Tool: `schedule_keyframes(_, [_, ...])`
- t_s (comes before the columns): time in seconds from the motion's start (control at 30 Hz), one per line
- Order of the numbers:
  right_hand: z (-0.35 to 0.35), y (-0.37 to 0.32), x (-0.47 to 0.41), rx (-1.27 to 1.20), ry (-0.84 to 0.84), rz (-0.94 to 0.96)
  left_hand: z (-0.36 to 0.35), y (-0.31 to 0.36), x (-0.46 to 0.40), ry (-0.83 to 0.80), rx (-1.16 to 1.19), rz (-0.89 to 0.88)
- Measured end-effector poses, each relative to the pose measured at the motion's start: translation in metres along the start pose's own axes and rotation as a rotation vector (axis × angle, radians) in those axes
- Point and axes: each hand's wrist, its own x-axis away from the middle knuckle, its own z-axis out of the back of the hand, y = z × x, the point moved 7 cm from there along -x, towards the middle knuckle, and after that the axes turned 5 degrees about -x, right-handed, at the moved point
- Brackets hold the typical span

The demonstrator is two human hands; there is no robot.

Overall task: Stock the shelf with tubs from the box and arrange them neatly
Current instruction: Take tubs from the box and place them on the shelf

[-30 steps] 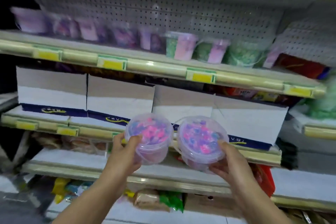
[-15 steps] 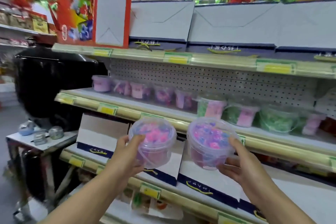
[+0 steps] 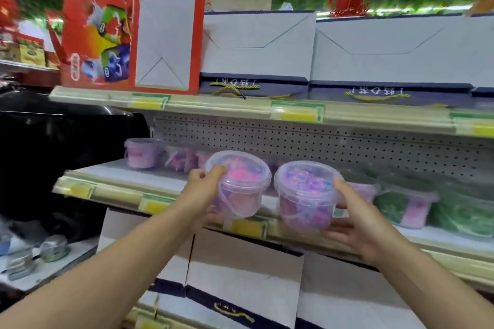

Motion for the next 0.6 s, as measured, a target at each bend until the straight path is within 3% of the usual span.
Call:
schedule_keyframes(0.2, [-0.022, 0.004, -0.030, 0.078, 0.150, -0.064, 0.000, 0.007, -0.069, -0.115, -0.115, 0.034])
schedule_keyframes(0.3, [-0.023, 0.002, -0.033, 0.381, 0.240, -0.002, 0.003, 0.003, -0.092, -0.202, -0.378, 0.038])
schedule_keyframes(0.4, [-0.024, -0.014, -0.020, 0.908, 0.365, 0.246, 0.011, 0.013, -0.104, -0.117, -0.771, -0.204])
schedule_keyframes(0.5, [-0.050, -0.025, 0.001, 1.407, 0.460, 0.663, 0.018, 0.019, -0.102, -0.006, -0.844, -0.396])
schedule_keyframes(0.57, [-0.067, -0.021, 0.003, 1.543, 0.472, 0.875, 0.010, 0.015, -0.098, -0.023, -0.846, -0.502])
schedule_keyframes(0.6, [-0.069, -0.017, -0.002, 1.544, 0.474, 0.892, 0.003, 0.013, -0.095, -0.042, -0.888, -0.530])
